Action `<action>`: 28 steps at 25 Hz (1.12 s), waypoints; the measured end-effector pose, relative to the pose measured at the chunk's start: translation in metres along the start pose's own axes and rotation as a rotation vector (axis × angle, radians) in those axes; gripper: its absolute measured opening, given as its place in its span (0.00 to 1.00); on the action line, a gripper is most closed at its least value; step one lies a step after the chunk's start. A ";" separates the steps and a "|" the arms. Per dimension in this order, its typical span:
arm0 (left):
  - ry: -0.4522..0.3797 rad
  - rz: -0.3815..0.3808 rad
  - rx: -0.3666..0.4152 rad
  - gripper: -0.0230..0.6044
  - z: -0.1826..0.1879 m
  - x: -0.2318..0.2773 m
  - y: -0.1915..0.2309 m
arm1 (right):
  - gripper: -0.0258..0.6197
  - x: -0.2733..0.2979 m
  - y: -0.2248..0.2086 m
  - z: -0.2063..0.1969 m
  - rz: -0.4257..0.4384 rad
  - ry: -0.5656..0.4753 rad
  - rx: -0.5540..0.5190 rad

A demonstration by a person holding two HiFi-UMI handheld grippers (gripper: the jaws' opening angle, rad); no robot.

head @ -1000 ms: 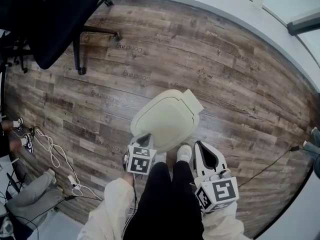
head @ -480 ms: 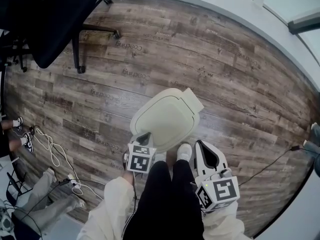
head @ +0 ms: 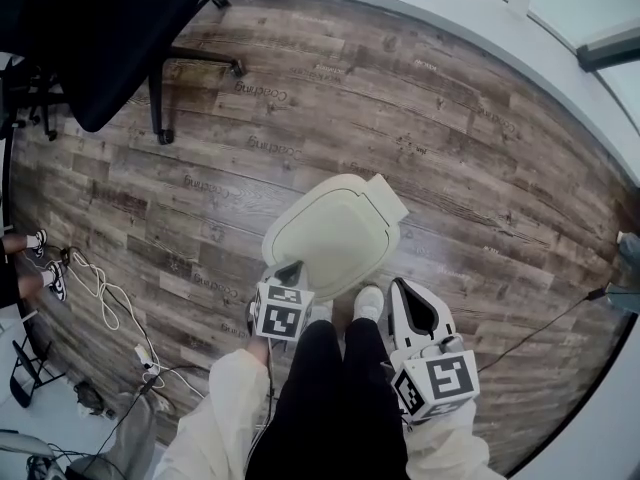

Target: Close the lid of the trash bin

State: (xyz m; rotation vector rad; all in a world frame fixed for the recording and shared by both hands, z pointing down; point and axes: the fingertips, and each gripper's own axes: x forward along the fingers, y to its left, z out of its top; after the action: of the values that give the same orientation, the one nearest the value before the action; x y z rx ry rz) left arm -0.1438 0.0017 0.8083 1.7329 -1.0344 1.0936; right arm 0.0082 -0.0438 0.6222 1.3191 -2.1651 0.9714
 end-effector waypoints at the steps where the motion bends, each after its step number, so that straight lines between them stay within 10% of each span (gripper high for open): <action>1: -0.003 -0.001 0.001 0.05 0.001 -0.002 -0.001 | 0.08 -0.002 0.001 0.001 0.001 0.000 -0.005; 12: -0.148 0.031 0.021 0.05 0.045 -0.077 -0.016 | 0.08 -0.048 0.019 0.040 0.003 -0.057 -0.046; 28: -0.581 0.103 0.049 0.05 0.157 -0.351 -0.071 | 0.08 -0.184 0.075 0.180 -0.017 -0.242 -0.143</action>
State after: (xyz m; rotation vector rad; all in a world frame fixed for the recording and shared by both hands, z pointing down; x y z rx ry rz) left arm -0.1379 -0.0466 0.4202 2.1156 -1.4673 0.6836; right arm 0.0266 -0.0462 0.3552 1.4455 -2.3471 0.6639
